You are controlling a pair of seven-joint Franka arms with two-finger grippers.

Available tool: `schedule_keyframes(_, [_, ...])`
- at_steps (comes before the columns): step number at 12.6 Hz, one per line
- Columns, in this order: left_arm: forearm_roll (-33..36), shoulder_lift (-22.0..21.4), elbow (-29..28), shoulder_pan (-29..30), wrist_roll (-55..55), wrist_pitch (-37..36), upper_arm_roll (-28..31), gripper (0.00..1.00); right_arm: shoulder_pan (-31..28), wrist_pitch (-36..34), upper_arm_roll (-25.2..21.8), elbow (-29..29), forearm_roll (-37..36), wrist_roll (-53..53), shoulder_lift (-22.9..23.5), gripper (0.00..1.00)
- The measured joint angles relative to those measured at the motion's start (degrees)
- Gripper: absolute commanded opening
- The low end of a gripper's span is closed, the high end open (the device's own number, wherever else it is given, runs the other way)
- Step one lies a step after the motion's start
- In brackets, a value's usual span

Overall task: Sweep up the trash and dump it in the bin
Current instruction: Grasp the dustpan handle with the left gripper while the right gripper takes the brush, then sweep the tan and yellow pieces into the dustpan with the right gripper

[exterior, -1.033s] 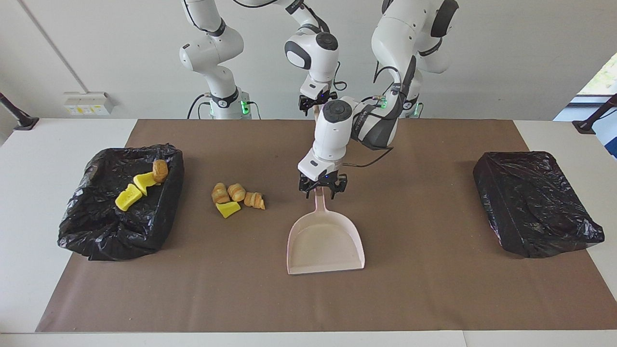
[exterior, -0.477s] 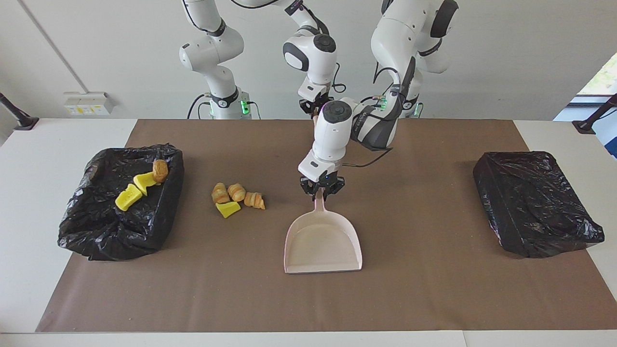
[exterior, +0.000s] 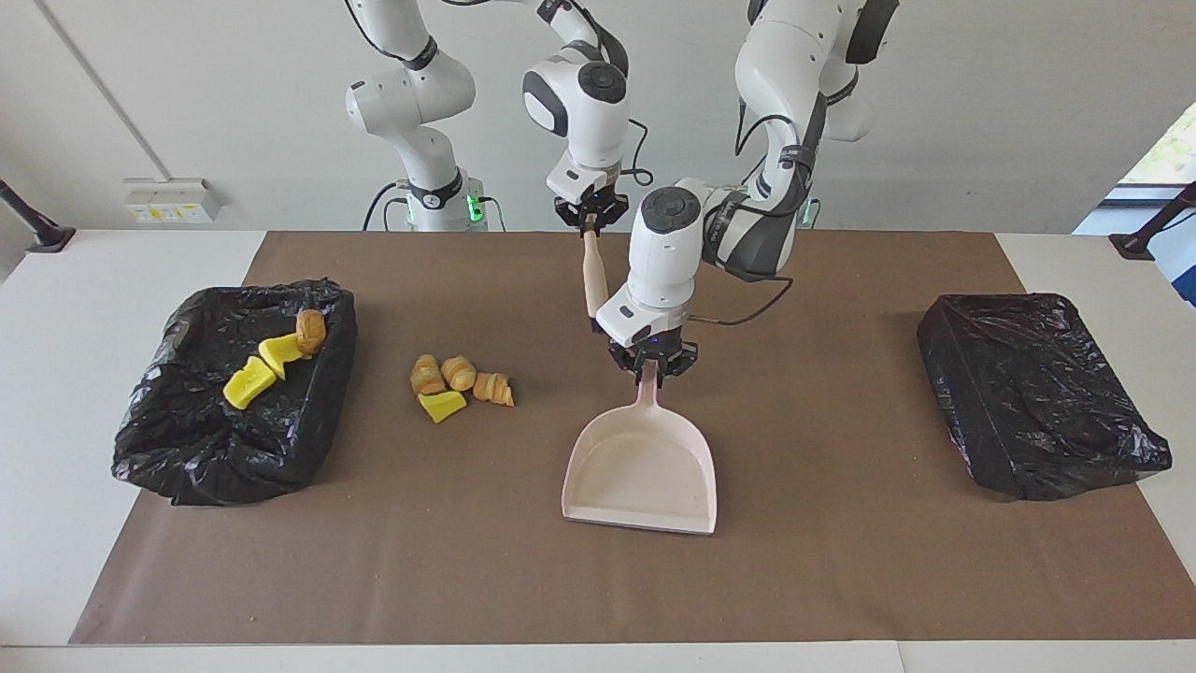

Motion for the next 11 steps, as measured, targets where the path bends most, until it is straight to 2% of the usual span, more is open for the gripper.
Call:
schedule_keyframes(2, [0.0,-2.0,0.0,2.2,14.2,-5.1,0.1,0.00,-2.7,-4.8,0.0,-0.1,0.0,-2.9,-2.9,0.00])
schedule_keyframes(6, [0.0,-3.1,-0.2,4.5,42.7,-9.3,0.1,0.00,-4.2,-5.9,0.0,-0.3,-0.1,-4.0,-4.0,0.00])
schedule_keyframes(9, [0.0,-3.1,-0.9,4.5,53.6,-9.7,-0.1,0.00,-6.4,-8.1,0.0,-0.3,-1.3,-7.0,-4.2,0.00])
schedule_keyframes(11, [0.0,-3.3,-2.1,4.5,60.2,-9.6,-0.3,0.00,-10.4,-11.7,-0.1,-0.4,-2.3,-12.2,-5.9,0.00])
